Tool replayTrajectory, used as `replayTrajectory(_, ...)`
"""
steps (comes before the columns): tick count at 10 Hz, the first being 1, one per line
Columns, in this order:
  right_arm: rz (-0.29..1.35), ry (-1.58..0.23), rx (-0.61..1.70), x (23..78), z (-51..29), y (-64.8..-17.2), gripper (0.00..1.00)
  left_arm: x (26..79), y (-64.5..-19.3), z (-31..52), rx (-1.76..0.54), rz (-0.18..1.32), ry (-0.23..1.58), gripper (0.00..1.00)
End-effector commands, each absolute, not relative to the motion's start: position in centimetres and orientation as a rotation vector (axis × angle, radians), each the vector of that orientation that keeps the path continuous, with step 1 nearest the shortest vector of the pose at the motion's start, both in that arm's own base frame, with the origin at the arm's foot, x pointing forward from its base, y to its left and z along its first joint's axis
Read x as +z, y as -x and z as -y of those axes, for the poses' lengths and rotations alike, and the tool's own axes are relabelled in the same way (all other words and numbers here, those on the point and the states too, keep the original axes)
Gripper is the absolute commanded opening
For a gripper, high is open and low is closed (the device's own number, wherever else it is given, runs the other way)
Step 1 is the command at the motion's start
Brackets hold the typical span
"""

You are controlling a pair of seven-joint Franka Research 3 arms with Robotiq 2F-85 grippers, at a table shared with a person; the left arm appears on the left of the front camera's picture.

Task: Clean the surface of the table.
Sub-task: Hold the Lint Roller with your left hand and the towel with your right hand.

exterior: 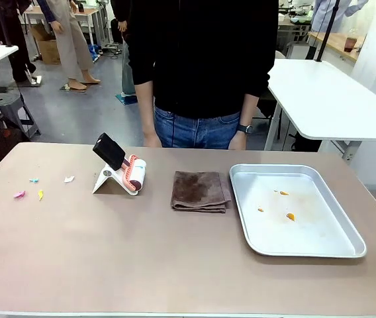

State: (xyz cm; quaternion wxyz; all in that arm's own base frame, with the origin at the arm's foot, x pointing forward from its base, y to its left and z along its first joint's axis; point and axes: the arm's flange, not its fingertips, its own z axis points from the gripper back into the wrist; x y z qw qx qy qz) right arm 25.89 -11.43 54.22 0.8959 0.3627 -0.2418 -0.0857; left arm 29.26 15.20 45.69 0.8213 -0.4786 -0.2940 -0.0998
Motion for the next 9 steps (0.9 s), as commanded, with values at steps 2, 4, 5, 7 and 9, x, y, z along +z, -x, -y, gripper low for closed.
replayTrajectory(2, 0.522, -0.945, -0.418, 48.3, 17.2, -24.3, 1.0, 42.9, -28.9, -17.7, -0.063, 0.695, 1.158, 1.0)
replayTrajectory(4, 0.529, -1.039, -0.517, 44.9, 19.6, -23.6, 1.0, 41.5, -28.7, -17.7, 0.032, 0.694, 1.202, 1.0)
replayTrajectory(5, 0.548, -1.055, -0.531, 44.3, 20.0, -23.1, 1.0, 41.2, -29.1, -17.0, 0.057, 0.687, 1.207, 1.0)
replayTrajectory(7, 0.568, -1.043, -0.554, 44.0, 20.3, -22.2, 1.0, 41.3, -29.4, -16.2, 0.05, 0.686, 1.201, 1.0)
replayTrajectory(9, 0.585, -1.015, -0.553, 43.8, 20.4, -21.9, 1.0, 41.1, -29.2, -16.7, 0.044, 0.684, 1.179, 1.0)
